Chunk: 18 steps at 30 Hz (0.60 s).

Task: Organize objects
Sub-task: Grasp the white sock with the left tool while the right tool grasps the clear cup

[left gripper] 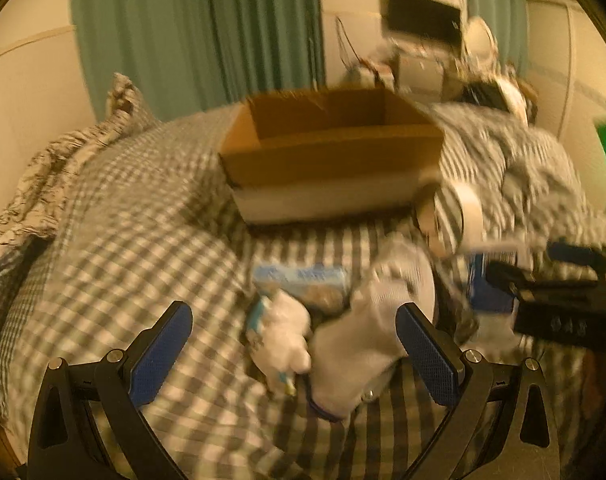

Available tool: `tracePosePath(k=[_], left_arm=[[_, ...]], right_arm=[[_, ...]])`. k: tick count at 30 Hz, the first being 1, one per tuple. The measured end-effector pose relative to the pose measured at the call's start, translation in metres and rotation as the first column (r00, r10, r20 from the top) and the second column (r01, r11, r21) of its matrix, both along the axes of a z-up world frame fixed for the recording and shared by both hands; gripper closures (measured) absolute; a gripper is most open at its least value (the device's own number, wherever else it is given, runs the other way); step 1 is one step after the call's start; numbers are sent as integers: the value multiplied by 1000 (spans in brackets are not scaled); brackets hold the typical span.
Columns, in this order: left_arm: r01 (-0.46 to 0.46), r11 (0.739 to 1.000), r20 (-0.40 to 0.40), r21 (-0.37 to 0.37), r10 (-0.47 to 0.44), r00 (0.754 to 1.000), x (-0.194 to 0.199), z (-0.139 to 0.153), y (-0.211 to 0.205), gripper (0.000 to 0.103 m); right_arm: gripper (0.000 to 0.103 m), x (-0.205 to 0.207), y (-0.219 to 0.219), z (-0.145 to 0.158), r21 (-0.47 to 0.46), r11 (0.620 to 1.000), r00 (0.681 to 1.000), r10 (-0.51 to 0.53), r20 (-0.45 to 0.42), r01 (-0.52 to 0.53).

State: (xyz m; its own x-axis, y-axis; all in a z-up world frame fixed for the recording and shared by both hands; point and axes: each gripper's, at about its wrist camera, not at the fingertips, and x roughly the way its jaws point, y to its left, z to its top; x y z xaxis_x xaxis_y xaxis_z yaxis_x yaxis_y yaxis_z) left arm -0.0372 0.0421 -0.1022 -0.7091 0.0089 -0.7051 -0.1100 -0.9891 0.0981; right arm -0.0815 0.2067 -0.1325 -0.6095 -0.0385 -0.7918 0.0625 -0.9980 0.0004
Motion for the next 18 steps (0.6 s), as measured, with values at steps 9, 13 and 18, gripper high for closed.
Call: tracePosePath(k=[9, 13, 18], left_arm=[[127, 990, 90, -61, -121, 989, -14, -41, 34, 15], [213, 977, 97, -23, -210, 973, -12, -39, 43, 55], [222, 975, 90, -3, -221, 971, -6, -28, 40, 67]], right_arm=[[33, -20, -6, -33, -42, 998, 992, 52, 113, -47], [36, -12, -1, -28, -52, 998, 994, 48, 94, -43], [37, 3, 1, -10, -41, 999, 999, 37, 32, -36]])
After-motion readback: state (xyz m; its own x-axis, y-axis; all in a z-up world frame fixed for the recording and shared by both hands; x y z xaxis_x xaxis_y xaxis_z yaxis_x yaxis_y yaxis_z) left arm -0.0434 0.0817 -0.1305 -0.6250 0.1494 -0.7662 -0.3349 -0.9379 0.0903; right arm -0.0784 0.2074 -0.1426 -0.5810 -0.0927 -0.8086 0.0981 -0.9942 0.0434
